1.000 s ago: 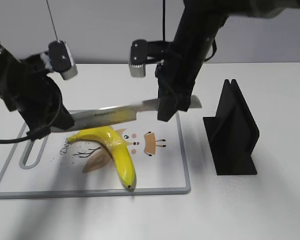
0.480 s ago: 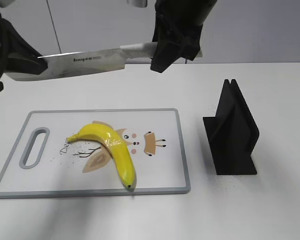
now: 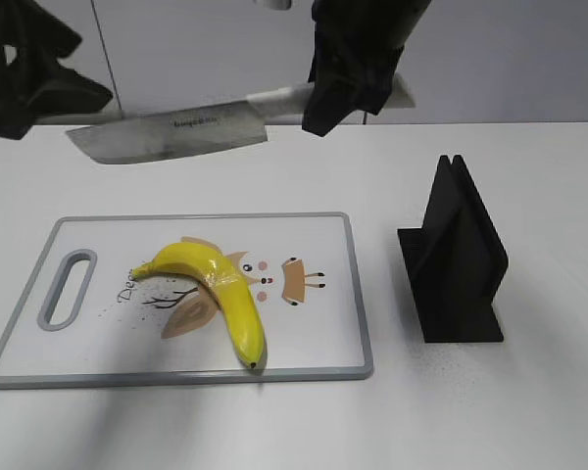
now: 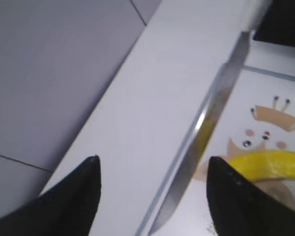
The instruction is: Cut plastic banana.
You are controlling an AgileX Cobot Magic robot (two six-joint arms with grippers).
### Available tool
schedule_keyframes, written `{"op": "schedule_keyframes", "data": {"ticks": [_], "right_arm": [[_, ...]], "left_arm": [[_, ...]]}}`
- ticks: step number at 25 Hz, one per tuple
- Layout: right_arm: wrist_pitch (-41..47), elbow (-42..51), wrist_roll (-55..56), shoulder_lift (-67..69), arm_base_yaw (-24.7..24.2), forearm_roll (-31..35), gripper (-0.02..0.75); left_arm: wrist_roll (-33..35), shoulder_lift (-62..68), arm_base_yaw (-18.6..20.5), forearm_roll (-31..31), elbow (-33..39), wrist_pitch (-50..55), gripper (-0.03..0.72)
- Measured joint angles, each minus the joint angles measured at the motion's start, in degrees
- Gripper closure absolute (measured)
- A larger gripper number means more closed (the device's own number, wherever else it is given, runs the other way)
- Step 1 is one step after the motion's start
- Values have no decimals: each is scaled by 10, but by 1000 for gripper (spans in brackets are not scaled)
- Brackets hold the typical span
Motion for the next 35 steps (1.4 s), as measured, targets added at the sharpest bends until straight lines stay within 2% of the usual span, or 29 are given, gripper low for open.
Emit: {"op": "schedule_keyframes", "data": {"ticks": [4, 6, 10, 12, 16, 19, 21, 24, 28, 31, 35], "right_arm": [[0, 0, 67, 1, 0, -9, 580], [1, -1, 153, 1, 0, -40, 580], [1, -2, 319, 1, -1, -108, 580], [1, -2, 386, -3, -2, -112, 580], [1, 4, 504, -36, -2, -95, 580], [-1, 48, 581, -89, -2, -80, 580], [-9, 109, 624, -135, 0, -78, 580], [-58, 205, 696, -200, 0, -86, 580], [-99, 312, 806, -273, 0, -158, 580], [-103, 350, 877, -312, -1, -224, 580], [-107, 382, 908, -337, -1, -255, 580]], "left_arm": [[-31, 0, 5, -10, 0, -43, 10], [-97, 0, 18, -12, 0, -43, 14], [-223, 1, 72, -6, -4, 8, 63], [-295, 7, 101, 20, -22, 63, 100], [-462, 13, 149, 114, -68, 177, 128], [-557, 8, 165, 189, -80, 286, 132], [-601, -2, 166, 225, -72, 352, 131], [-635, -42, 166, 259, -36, 374, 131], [-644, -128, 166, 268, 16, 367, 131], [-646, -199, 166, 268, 53, 346, 131], [-647, -295, 166, 268, 103, 323, 131]]}}
